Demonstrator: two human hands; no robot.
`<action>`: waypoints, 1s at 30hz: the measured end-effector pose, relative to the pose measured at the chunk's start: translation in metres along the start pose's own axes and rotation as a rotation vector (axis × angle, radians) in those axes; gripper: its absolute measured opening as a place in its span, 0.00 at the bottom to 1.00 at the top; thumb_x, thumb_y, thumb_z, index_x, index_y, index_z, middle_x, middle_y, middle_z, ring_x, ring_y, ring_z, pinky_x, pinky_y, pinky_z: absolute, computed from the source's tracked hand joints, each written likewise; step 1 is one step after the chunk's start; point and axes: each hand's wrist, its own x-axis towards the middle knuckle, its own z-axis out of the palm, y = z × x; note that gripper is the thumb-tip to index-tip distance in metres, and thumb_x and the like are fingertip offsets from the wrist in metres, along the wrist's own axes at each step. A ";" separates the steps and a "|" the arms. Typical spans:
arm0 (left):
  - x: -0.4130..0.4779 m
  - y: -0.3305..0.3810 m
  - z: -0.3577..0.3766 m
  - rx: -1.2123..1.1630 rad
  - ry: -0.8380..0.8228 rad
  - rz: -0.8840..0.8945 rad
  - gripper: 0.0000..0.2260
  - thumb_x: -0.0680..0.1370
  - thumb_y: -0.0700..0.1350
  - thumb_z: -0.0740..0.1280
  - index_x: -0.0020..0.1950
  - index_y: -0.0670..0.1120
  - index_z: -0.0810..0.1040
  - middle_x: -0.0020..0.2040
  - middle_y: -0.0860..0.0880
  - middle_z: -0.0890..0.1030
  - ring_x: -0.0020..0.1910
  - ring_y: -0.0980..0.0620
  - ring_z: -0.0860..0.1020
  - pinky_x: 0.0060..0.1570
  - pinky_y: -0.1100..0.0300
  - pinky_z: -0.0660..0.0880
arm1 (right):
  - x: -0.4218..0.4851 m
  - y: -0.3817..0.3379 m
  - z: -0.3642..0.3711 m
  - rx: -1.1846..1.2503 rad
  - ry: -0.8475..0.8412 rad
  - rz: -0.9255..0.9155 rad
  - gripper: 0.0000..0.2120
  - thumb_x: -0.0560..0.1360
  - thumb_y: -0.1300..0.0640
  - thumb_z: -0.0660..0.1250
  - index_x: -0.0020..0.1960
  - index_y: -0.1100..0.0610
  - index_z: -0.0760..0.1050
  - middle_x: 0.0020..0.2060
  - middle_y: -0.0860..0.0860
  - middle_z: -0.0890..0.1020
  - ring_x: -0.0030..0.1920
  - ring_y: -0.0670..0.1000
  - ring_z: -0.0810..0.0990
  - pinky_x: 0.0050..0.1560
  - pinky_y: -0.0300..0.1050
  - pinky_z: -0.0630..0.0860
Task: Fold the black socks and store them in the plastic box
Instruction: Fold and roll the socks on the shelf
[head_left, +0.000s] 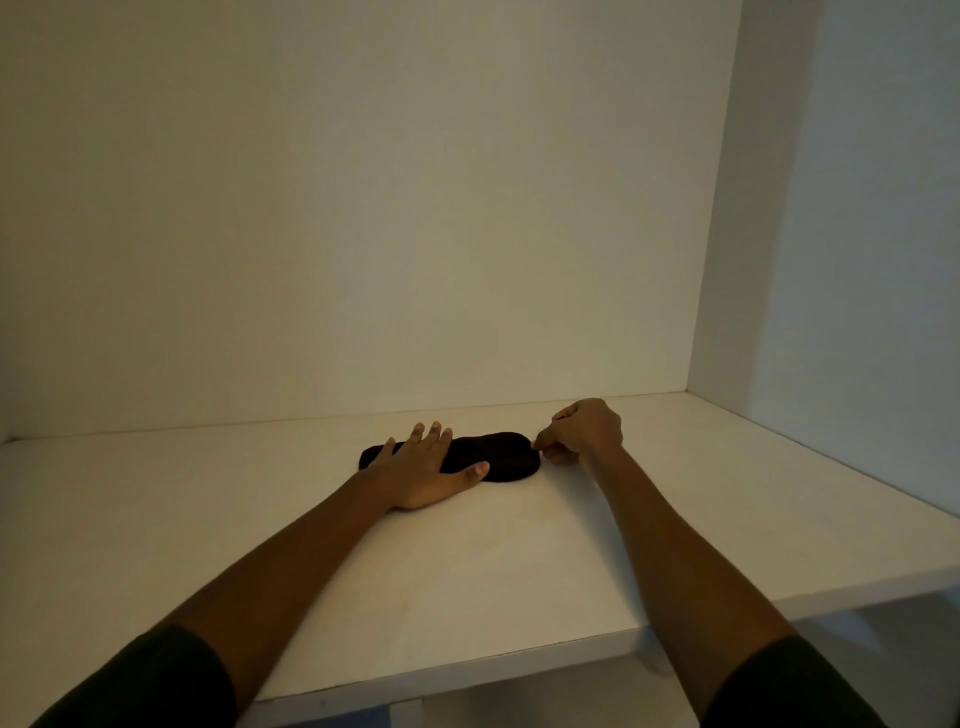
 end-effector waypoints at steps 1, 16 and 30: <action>0.000 0.001 0.000 0.001 -0.005 0.000 0.40 0.75 0.70 0.46 0.79 0.46 0.42 0.79 0.48 0.42 0.78 0.49 0.41 0.76 0.44 0.44 | -0.001 0.000 0.001 -0.030 0.016 -0.016 0.16 0.58 0.68 0.78 0.34 0.58 0.71 0.29 0.56 0.81 0.26 0.53 0.81 0.44 0.50 0.83; 0.000 0.002 0.000 -0.015 -0.012 -0.011 0.41 0.75 0.70 0.46 0.79 0.46 0.42 0.79 0.48 0.43 0.78 0.50 0.42 0.76 0.45 0.43 | -0.024 -0.017 0.041 -1.061 0.048 -0.699 0.20 0.74 0.68 0.65 0.63 0.63 0.63 0.37 0.54 0.74 0.51 0.58 0.80 0.40 0.44 0.69; -0.001 -0.001 -0.002 -0.035 -0.034 0.009 0.41 0.75 0.70 0.47 0.78 0.44 0.42 0.79 0.47 0.42 0.78 0.49 0.41 0.75 0.44 0.42 | -0.021 -0.016 0.033 -0.944 0.047 -0.574 0.09 0.75 0.61 0.65 0.54 0.64 0.75 0.51 0.60 0.80 0.52 0.60 0.80 0.42 0.44 0.71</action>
